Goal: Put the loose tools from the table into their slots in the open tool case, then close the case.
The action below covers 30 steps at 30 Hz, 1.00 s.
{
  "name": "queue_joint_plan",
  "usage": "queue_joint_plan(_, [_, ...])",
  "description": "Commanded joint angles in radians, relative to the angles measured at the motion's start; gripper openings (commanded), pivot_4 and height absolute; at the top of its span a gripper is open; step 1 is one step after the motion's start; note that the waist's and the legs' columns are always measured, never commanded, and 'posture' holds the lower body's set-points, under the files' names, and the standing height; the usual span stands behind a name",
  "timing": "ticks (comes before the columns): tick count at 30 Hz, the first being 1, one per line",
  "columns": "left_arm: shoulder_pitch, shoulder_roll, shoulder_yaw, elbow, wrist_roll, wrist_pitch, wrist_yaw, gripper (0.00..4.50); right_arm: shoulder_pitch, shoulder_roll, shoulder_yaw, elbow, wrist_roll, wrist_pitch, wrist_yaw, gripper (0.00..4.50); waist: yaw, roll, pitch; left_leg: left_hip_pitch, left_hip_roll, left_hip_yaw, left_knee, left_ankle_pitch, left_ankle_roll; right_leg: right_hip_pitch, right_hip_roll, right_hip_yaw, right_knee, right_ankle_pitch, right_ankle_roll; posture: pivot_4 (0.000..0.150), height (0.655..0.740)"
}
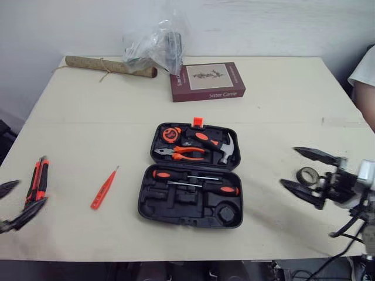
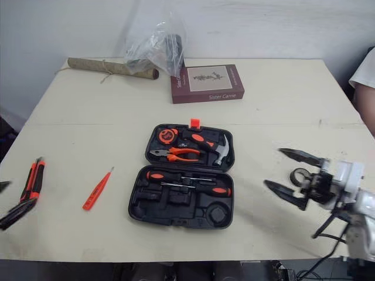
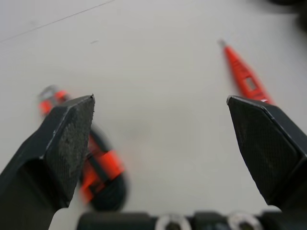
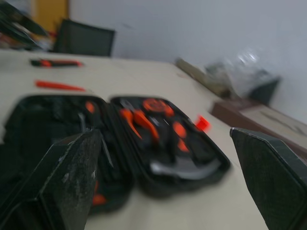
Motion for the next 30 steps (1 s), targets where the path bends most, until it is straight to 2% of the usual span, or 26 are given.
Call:
queue_joint_plan(1, [-0.017,0.02,-0.081,-0.235,-0.058,0.274,0.184,4.5,-0.016,0.026,0.042,-0.105,0.034,-0.005,0.031,4.48,0.0,0.0,0.0,0.0,0.0,0.0,0.0,0.0,0.0,0.0,0.0,0.0,0.0,0.0,0.0,0.15,0.74])
queue_joint_plan(5, [-0.072,0.013,-0.184,-0.395,-0.038,0.47,0.355,4.5,-0.043,0.05,0.075,-0.121,0.028,-0.015,0.046,4.48,-0.001,0.0,0.0,0.001,0.0,0.0,0.001,0.001,0.001,0.001,0.001,0.001,0.0,0.0,0.001,0.15,0.74])
queue_joint_plan(13, [-0.2,-0.051,-0.371,-0.425,0.092,0.616,0.568,4.5,-0.019,0.089,0.136,-0.199,0.059,0.007,0.085,4.48,-0.004,0.0,0.0,0.001,0.0,0.001,0.001,0.001,0.0,0.001,0.004,0.001,0.001,0.0,0.0,0.15,0.74])
queue_joint_plan(19, [-0.202,-0.126,-0.39,-0.457,0.084,0.709,0.615,4.5,-0.006,0.102,0.144,-0.211,0.045,-0.012,0.087,4.48,0.002,0.0,0.0,0.001,0.0,0.001,0.001,0.001,0.0,0.001,0.003,0.001,0.001,0.0,0.0,0.15,0.74])
queue_joint_plan(23, [-0.179,-0.138,-0.387,-0.469,0.086,0.748,0.612,4.5,-0.001,0.107,0.14,-0.207,0.042,-0.018,0.081,4.48,0.004,0.0,0.0,0.001,0.0,0.001,0.002,0.001,0.0,0.001,0.003,0.001,0.001,0.0,0.0,0.15,0.74])
queue_joint_plan(27, [-0.167,-0.135,-0.408,-0.467,0.105,0.753,0.605,3.36,0.0,0.107,0.144,-0.192,0.033,-0.029,0.083,4.5,0.006,0.001,-0.001,0.001,0.0,0.001,0.002,0.001,0.0,0.001,0.003,0.002,0.001,0.0,0.0,0.15,0.74])
queue_joint_plan(30, [-0.153,-0.135,-0.423,-0.465,0.124,0.754,0.607,2.07,0.006,0.106,0.139,-0.183,0.032,-0.034,0.09,4.5,0.011,0.004,-0.002,0.002,0.0,0.001,0.002,0.001,0.0,0.001,0.003,0.002,0.001,0.0,0.0,0.15,0.74])
